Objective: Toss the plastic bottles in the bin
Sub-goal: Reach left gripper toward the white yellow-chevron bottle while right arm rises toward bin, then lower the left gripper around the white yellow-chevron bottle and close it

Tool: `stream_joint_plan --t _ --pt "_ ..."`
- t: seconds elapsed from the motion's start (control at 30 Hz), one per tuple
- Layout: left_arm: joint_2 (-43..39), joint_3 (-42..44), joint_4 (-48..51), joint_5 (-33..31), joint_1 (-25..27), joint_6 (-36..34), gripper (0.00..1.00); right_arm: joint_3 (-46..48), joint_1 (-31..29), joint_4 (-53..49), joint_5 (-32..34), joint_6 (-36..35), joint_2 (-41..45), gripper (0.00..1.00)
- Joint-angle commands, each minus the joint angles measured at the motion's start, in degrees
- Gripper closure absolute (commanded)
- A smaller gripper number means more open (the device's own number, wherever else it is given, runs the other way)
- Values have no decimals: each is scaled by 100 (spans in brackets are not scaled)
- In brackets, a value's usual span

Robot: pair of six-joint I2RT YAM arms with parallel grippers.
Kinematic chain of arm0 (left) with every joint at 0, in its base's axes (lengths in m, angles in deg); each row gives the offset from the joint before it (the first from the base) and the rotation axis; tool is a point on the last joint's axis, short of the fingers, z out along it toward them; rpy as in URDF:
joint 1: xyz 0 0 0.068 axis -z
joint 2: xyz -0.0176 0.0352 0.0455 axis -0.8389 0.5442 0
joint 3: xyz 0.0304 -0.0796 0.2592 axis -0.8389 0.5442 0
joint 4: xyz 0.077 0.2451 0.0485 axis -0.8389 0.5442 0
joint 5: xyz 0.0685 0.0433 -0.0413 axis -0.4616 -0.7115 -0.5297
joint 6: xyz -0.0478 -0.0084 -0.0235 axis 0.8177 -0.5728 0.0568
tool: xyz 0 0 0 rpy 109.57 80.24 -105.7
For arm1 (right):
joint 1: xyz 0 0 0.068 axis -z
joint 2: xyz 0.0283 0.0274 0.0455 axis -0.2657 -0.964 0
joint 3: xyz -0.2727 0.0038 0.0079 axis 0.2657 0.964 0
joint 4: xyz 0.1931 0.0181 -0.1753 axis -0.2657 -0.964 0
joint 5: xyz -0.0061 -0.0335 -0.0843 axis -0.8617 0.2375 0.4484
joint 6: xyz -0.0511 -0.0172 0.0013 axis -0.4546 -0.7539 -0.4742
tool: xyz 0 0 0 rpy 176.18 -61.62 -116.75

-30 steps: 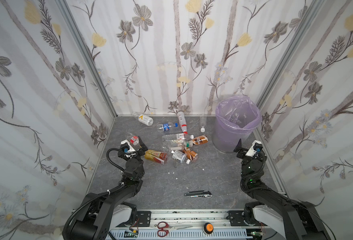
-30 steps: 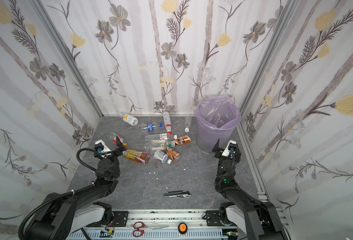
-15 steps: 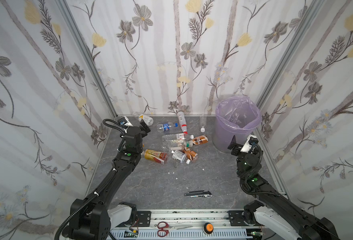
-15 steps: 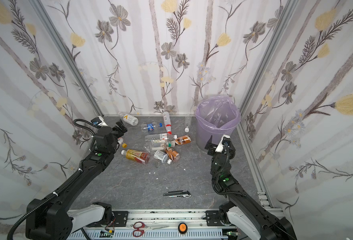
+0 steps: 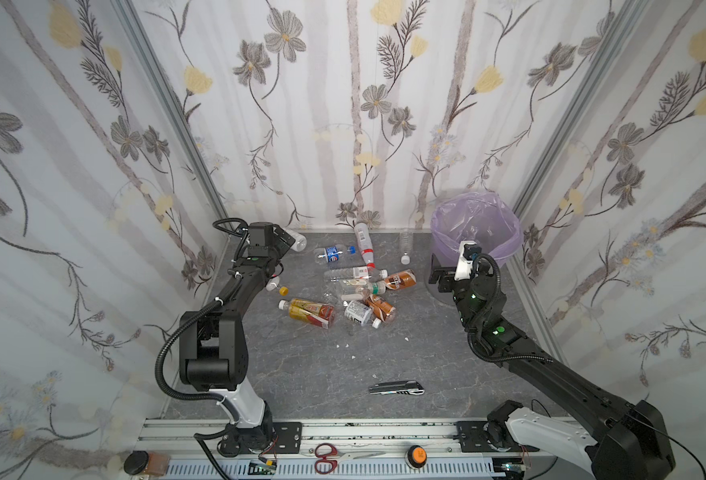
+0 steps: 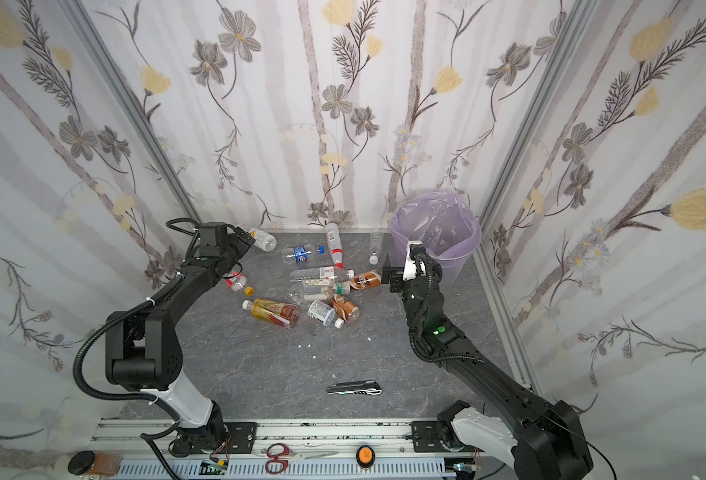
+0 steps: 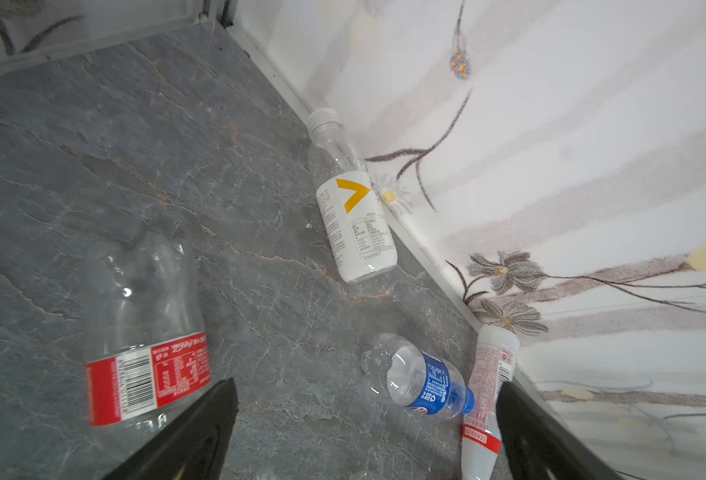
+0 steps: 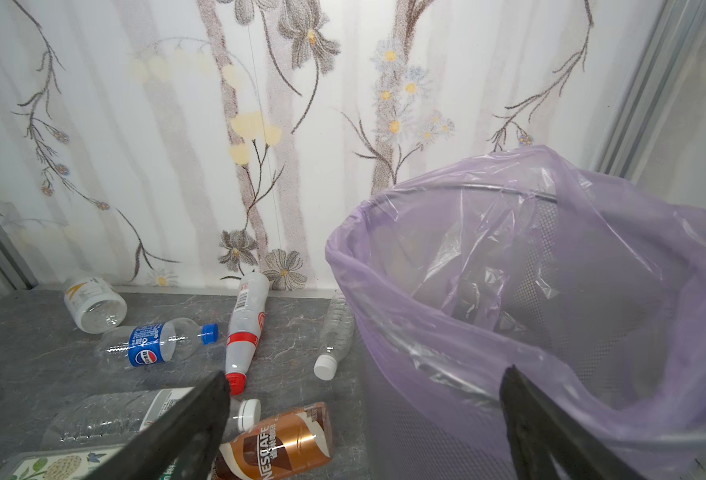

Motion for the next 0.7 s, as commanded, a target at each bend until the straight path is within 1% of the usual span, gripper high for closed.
stream_joint_plan --t 0.0,0.13,0.23,0.33,0.57,0.67 --pt "694 -798 129 373 -35 350 0 -486 -68 -314 -230 -128 -241 0" --pt "1740 -1839 481 697 -120 556 0 -813 -136 -390 -389 -148 -513 0" --pt "2233 -2307 624 628 -167 614 0 -953 -180 -417 -400 -145 -646 0" --pt "2668 -2864 842 770 -237 608 0 -1004 -198 -393 -421 -151 -721 0" --pt "3384 -3793 1400 778 -304 353 0 -970 -208 -313 -241 -213 -749 0" --pt "3444 -3789 1473 668 -302 312 0 -901 -207 -224 -170 -205 -684 0"
